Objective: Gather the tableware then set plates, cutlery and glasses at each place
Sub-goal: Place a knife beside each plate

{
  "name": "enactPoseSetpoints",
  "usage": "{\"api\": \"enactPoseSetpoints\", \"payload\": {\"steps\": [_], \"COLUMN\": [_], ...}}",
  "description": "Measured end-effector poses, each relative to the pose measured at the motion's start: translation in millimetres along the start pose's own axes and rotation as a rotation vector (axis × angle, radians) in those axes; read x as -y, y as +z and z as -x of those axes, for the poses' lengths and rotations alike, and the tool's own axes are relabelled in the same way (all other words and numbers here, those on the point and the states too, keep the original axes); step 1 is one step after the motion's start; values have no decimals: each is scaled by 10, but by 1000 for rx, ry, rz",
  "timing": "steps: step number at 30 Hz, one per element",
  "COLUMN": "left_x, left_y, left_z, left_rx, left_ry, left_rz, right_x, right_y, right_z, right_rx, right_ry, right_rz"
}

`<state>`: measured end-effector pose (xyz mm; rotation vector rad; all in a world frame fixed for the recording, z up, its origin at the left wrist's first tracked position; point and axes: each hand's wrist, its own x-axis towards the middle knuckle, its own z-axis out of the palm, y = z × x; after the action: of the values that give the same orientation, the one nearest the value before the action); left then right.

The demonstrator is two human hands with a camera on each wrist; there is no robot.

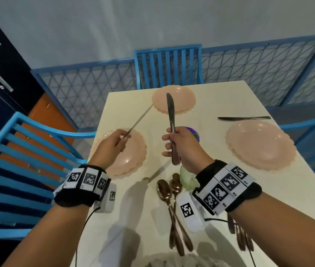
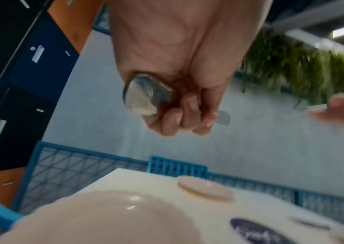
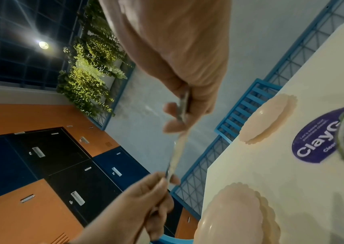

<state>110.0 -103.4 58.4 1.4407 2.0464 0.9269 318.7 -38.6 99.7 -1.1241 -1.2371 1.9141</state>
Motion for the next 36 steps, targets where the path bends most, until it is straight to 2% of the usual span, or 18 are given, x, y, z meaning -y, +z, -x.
{"api": "enactPoseSetpoints", "payload": {"steps": [4,7,13,17,24,34,36], "left_x": [565,883,1346,1464,1594,1465,1485], "left_y": [-127,-157,-99,-35,8,-7,61], "left_z": [264,396,539,591,576,520,494], "left_rx": [120,206,270,311,310,417,421], "left_ry": [-29,9,33,87,88,11,70], "left_rz": [-229,-336,-461,-525,-551,-520,-518], "right_x": [-131,-251,-436,-485,-518,-495,-491], "right_y": [316,479,683,758,802,790,806], "right_z": [-76,-167,-211,-215,-246,-306,-319], "right_rx": [-28,-81,-142,-153,-152,-115,-110], "right_ry": [11,23,54,53,50,50,54], "right_rz": [-13,0,46,65,100,116,129]}}
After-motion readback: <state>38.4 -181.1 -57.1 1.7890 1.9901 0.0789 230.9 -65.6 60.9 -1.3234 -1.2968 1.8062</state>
